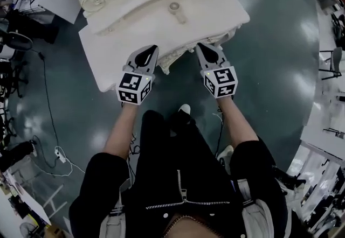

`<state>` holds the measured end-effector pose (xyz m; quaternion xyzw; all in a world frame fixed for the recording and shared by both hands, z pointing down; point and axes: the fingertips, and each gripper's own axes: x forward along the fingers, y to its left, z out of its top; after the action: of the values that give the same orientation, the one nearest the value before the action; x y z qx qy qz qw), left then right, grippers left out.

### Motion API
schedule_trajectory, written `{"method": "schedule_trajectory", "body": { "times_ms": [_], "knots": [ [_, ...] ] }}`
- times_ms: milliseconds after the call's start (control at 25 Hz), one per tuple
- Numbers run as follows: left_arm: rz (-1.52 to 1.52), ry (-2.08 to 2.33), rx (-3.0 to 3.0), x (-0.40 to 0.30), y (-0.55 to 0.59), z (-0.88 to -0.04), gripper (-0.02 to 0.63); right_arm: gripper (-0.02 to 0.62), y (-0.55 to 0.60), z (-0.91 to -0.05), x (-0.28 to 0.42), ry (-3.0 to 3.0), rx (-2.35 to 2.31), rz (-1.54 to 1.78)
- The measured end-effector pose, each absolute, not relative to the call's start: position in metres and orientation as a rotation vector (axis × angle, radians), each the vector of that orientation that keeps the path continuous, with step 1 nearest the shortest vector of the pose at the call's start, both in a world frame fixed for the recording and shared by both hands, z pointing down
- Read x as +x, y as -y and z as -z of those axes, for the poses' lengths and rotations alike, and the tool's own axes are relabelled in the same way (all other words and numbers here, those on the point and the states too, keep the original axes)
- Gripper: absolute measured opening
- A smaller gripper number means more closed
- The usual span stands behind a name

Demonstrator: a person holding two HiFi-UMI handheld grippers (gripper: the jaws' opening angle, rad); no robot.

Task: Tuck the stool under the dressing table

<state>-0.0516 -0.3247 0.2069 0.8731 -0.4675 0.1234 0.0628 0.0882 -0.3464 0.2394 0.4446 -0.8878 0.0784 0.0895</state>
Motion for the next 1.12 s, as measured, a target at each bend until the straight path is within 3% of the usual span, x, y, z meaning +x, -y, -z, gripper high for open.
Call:
{"method": "schedule_trajectory", "body": {
  "times_ms": [440, 1120],
  "knots": [
    [-0.267, 1.557, 2.642, -0.080, 0.335, -0.153, 0.021, 0.005, 0.369, -0.160, 0.068, 2.749, 1.306, -0.097],
    [-0.207, 1.666, 2.631, -0.121, 0.329, -0.124, 0.021, 0.003, 0.357, -0.134, 0.048, 2.785, 1.305, -0.037]
  ]
}}
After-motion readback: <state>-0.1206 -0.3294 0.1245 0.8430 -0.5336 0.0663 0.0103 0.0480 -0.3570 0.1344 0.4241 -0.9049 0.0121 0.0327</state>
